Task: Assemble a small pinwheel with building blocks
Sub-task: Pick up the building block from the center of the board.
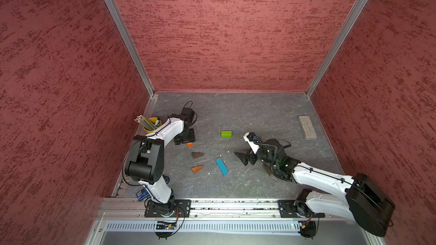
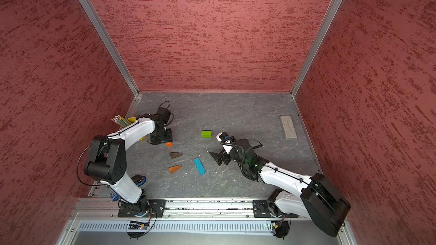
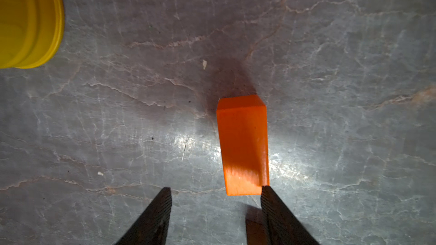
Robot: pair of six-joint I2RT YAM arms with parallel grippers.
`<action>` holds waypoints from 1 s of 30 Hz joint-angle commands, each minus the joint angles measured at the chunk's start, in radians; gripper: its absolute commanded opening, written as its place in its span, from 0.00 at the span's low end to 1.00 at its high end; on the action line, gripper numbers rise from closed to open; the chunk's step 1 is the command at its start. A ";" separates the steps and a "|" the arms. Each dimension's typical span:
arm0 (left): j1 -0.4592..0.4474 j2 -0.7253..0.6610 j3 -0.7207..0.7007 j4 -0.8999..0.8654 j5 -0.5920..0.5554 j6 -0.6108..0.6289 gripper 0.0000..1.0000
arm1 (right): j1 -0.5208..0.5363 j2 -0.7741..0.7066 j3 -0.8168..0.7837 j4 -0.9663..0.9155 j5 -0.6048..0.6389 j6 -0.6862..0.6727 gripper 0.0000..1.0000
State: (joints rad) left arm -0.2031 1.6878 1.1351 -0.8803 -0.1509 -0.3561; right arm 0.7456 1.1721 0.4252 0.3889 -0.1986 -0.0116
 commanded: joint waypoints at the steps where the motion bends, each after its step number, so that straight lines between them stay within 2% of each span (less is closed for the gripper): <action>1: -0.001 0.009 0.002 0.047 0.021 -0.030 0.62 | 0.012 -0.016 0.006 0.011 -0.007 0.012 0.99; 7: 0.000 0.022 -0.003 0.070 0.036 -0.039 0.60 | 0.012 0.001 0.012 0.015 -0.016 0.013 0.99; 11: 0.001 0.048 -0.009 0.092 0.054 -0.041 0.53 | 0.011 0.010 0.016 0.011 -0.020 0.012 0.99; 19: 0.000 0.079 -0.010 0.112 0.058 -0.037 0.47 | 0.012 0.008 0.012 0.008 -0.019 0.013 0.99; 26: 0.001 0.095 -0.006 0.110 0.064 -0.026 0.31 | 0.011 0.010 0.011 0.010 -0.018 0.013 0.99; 30: 0.004 0.106 0.006 0.104 0.074 0.007 0.27 | 0.011 0.008 0.012 0.010 -0.017 0.013 0.99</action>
State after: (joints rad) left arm -0.2020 1.7660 1.1336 -0.7834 -0.0944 -0.3798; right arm 0.7456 1.1782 0.4252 0.3889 -0.2008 -0.0105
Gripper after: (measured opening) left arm 0.325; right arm 0.989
